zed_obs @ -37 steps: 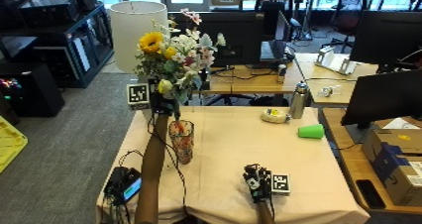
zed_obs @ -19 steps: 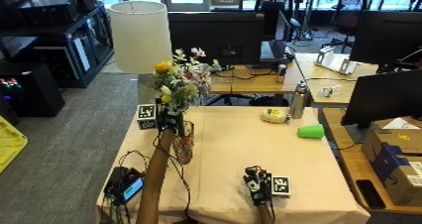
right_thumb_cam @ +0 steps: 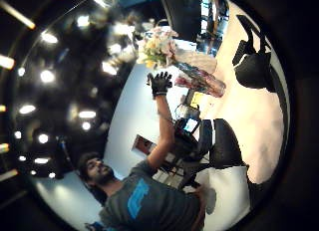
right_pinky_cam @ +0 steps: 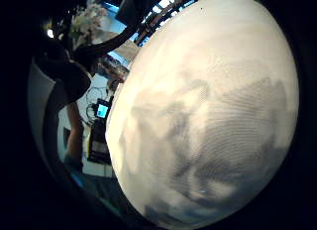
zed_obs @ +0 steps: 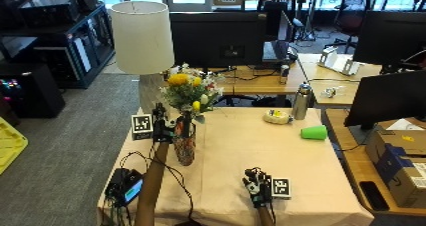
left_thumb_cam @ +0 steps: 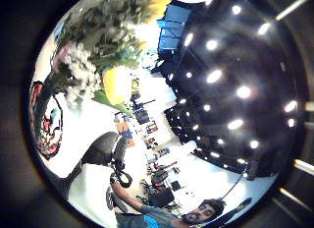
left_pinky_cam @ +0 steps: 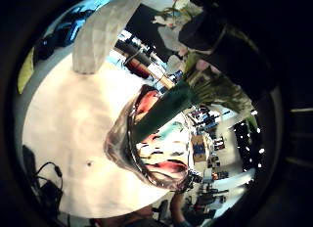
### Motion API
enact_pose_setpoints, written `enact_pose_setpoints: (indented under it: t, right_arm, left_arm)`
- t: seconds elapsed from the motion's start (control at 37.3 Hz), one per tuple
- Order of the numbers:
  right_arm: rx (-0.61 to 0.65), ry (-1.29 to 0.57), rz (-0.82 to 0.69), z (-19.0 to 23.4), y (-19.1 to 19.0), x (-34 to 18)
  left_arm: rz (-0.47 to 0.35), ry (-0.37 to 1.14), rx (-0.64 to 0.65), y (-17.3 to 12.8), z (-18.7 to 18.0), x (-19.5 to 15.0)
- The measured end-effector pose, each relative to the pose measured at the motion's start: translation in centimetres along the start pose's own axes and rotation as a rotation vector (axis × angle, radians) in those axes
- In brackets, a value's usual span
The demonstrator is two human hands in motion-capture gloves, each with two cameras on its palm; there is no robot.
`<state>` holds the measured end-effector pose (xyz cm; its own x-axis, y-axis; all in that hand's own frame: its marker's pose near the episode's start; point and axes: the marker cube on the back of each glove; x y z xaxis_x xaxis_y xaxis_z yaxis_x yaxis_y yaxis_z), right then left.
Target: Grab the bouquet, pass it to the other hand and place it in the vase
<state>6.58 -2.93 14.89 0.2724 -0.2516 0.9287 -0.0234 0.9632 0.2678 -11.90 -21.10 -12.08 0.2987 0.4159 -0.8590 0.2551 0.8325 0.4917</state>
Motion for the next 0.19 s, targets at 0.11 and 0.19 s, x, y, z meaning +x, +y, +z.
enact_pose_setpoints:
  t: [0.11,0.19]
  right_arm:
    - [0.008,-0.045,0.118,0.5,0.4,-1.6]
    - [0.01,0.021,-0.091,0.4,-0.4,-1.4]
  left_arm:
    - [-0.085,-0.026,0.038,0.9,-1.1,0.1]
    - [-0.079,-0.017,0.049,1.3,-1.5,0.6]
